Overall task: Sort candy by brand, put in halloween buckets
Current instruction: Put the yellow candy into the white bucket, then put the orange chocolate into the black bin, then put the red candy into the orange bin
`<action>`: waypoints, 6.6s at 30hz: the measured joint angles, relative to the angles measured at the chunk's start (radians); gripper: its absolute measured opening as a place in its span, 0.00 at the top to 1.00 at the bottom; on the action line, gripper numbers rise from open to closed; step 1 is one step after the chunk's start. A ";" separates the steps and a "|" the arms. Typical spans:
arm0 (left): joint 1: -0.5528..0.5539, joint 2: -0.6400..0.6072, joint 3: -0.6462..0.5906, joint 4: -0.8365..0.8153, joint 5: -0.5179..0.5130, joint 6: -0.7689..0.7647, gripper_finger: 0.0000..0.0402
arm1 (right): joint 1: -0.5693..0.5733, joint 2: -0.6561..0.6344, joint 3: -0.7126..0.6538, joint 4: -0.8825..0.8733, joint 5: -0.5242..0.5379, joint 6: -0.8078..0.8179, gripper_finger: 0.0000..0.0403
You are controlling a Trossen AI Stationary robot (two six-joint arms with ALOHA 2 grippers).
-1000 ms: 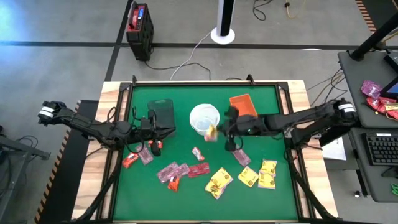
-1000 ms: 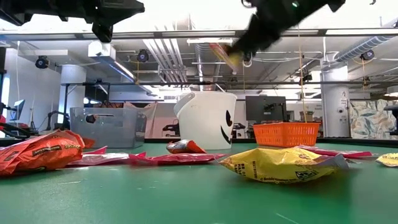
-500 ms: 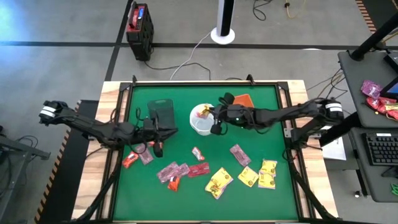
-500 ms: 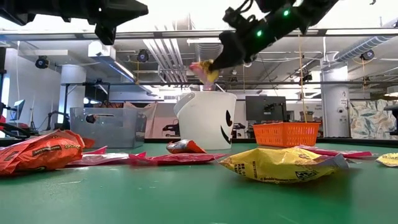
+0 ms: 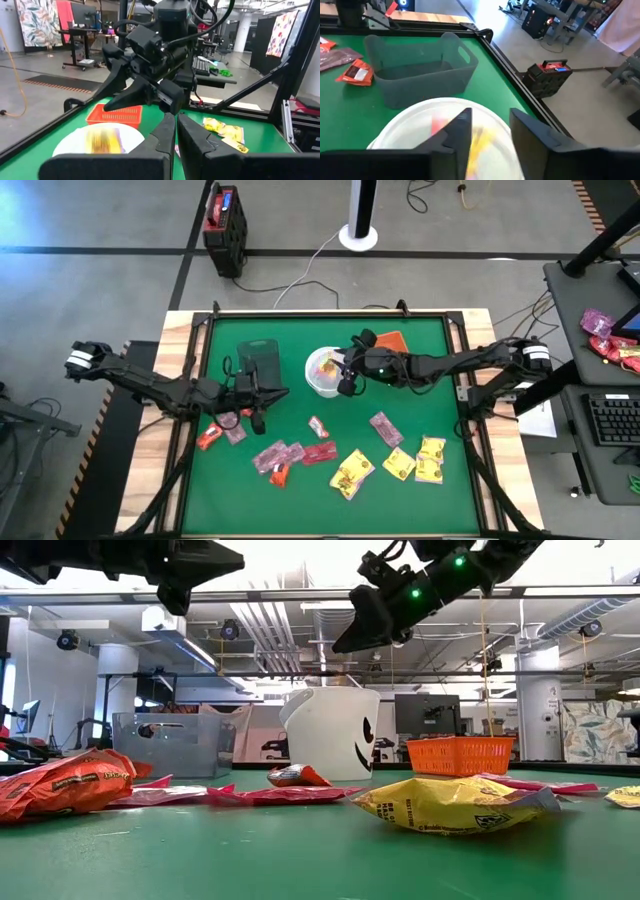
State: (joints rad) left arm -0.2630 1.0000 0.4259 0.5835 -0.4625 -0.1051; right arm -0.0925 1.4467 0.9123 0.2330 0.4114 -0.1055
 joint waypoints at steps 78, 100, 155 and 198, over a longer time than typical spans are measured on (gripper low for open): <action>-0.054 0.696 0.526 -0.598 0.136 0.276 1.00 | 0.222 -0.358 -0.053 -0.572 -0.125 0.250 0.52; -0.049 0.767 0.489 -0.442 0.110 0.279 0.67 | 0.222 -0.358 -0.058 -0.565 -0.152 0.239 0.52; -0.018 0.652 0.560 -0.763 0.218 0.208 0.99 | 0.226 -0.333 -0.061 -0.572 -0.180 0.255 0.52; 0.205 -0.008 0.377 -1.222 0.229 -0.051 0.72 | 0.286 -0.333 -0.062 -0.529 -0.131 0.474 0.52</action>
State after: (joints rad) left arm -0.0581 0.9925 0.8028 -0.6383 -0.2337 -0.1566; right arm 0.1935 1.1142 0.8505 -0.2960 0.2808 0.3680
